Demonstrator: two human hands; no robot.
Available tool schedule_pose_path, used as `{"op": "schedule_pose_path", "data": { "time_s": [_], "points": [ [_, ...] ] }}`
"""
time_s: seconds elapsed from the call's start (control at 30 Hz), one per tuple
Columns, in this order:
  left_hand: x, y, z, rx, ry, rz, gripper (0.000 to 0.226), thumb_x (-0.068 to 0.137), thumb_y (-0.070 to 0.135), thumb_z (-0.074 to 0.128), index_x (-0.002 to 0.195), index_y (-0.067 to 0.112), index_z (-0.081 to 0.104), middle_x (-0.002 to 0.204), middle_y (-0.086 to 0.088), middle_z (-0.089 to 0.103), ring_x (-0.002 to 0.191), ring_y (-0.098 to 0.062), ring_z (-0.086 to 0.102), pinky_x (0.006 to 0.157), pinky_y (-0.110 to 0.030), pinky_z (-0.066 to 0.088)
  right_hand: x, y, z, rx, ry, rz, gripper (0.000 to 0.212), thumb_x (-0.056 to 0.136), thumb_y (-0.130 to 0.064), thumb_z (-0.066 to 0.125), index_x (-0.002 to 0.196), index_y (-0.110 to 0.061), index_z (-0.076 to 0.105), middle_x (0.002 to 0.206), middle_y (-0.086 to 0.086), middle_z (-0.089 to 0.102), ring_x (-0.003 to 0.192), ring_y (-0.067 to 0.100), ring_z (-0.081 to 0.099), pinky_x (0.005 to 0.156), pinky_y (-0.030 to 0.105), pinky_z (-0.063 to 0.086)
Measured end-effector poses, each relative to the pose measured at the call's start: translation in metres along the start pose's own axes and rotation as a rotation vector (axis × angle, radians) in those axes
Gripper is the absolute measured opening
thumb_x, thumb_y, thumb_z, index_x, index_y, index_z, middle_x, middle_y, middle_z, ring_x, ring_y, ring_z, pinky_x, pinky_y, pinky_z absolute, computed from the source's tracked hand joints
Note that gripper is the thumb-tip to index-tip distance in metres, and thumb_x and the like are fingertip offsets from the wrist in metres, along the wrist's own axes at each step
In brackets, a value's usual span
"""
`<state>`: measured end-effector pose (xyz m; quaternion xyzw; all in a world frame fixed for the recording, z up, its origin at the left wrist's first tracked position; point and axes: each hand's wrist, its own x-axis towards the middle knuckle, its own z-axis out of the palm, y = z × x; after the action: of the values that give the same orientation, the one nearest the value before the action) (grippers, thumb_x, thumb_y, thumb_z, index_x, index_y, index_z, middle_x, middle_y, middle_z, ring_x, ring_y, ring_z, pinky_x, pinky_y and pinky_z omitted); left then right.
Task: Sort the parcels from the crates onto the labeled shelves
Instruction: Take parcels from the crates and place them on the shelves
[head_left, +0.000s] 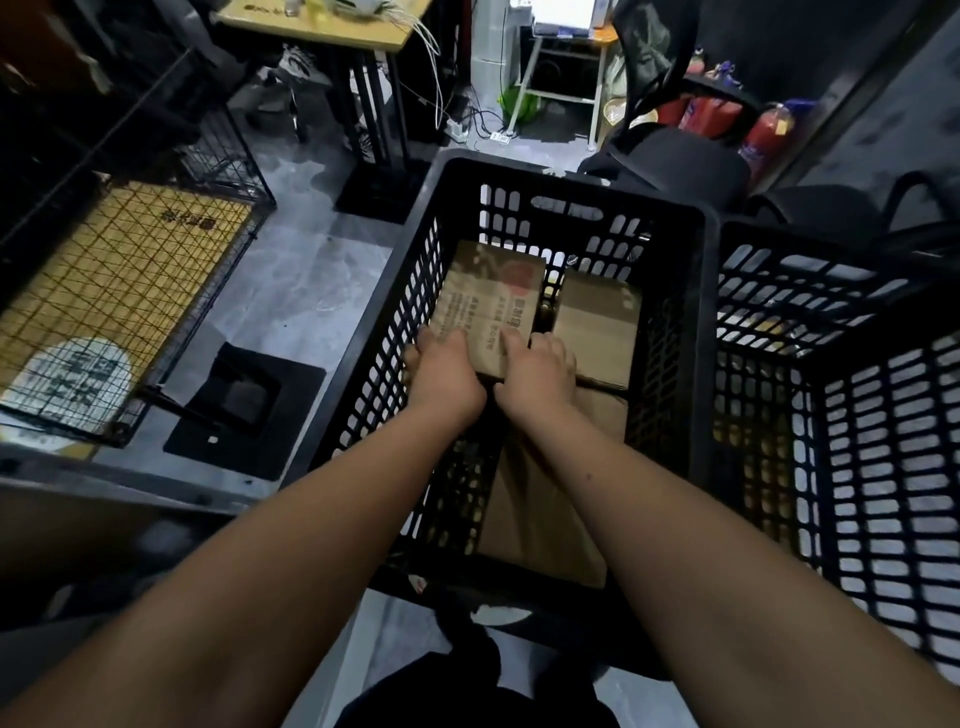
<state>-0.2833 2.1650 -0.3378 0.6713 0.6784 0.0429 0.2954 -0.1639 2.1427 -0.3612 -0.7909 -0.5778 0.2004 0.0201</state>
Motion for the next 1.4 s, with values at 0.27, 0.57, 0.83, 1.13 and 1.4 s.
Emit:
{"op": "schedule_pose_path", "data": {
  "time_s": [0.27, 0.57, 0.83, 1.13, 1.4],
  "points": [
    [-0.003, 0.017, -0.010, -0.279, 0.175, -0.107, 0.053, 0.089, 0.014, 0.066, 0.140, 0.025, 0.055, 0.141, -0.003, 0.054, 0.127, -0.030, 0.041, 0.102, -0.039, 0.042, 0.006, 0.007, -0.010, 0.261, 0.075, 0.065, 0.077, 0.083, -0.024, 0.078, 0.152, -0.037, 0.047, 0.140, 0.001, 0.059, 0.130, 0.027, 0.046, 0.107, 0.037, 0.037],
    [-0.020, 0.050, -0.043, -0.217, 0.143, -0.103, 0.054, 0.085, 0.018, 0.066, 0.134, 0.036, 0.050, 0.147, -0.004, 0.037, 0.135, -0.030, 0.039, 0.114, -0.048, 0.030, -0.001, 0.014, -0.025, 0.859, 0.078, 0.128, 0.065, 0.081, -0.010, 0.086, 0.138, -0.030, 0.061, 0.140, -0.003, 0.057, 0.126, 0.017, 0.058, 0.102, 0.031, 0.051],
    [-0.041, 0.053, -0.066, -0.443, 0.139, 0.072, 0.060, 0.069, 0.015, 0.062, 0.117, 0.050, 0.051, 0.131, 0.010, 0.036, 0.124, -0.023, 0.048, 0.102, -0.052, 0.052, -0.030, 0.035, -0.085, 1.036, 0.082, 0.031, 0.046, 0.096, -0.013, 0.073, 0.137, -0.029, 0.060, 0.129, -0.005, 0.055, 0.097, 0.006, 0.058, 0.070, 0.024, 0.056],
    [-0.082, 0.055, -0.080, -0.807, 0.229, 0.162, 0.074, 0.077, -0.003, 0.066, 0.116, 0.060, 0.060, 0.133, 0.005, 0.052, 0.116, -0.018, 0.059, 0.083, -0.042, 0.063, -0.046, 0.041, -0.124, 1.168, 0.109, -0.048, 0.040, 0.096, -0.019, 0.073, 0.133, -0.030, 0.061, 0.132, 0.000, 0.057, 0.114, 0.021, 0.062, 0.091, 0.046, 0.061],
    [-0.110, 0.073, -0.086, -1.021, 0.293, 0.229, 0.080, 0.088, -0.014, 0.064, 0.150, 0.033, 0.050, 0.130, 0.013, 0.053, 0.110, -0.005, 0.057, 0.062, -0.016, 0.056, -0.057, 0.062, -0.157, 1.135, 0.138, -0.105, 0.070, 0.091, -0.022, 0.081, 0.152, -0.022, 0.046, 0.132, -0.007, 0.054, 0.121, 0.016, 0.055, 0.103, 0.043, 0.054]
  ]
}}
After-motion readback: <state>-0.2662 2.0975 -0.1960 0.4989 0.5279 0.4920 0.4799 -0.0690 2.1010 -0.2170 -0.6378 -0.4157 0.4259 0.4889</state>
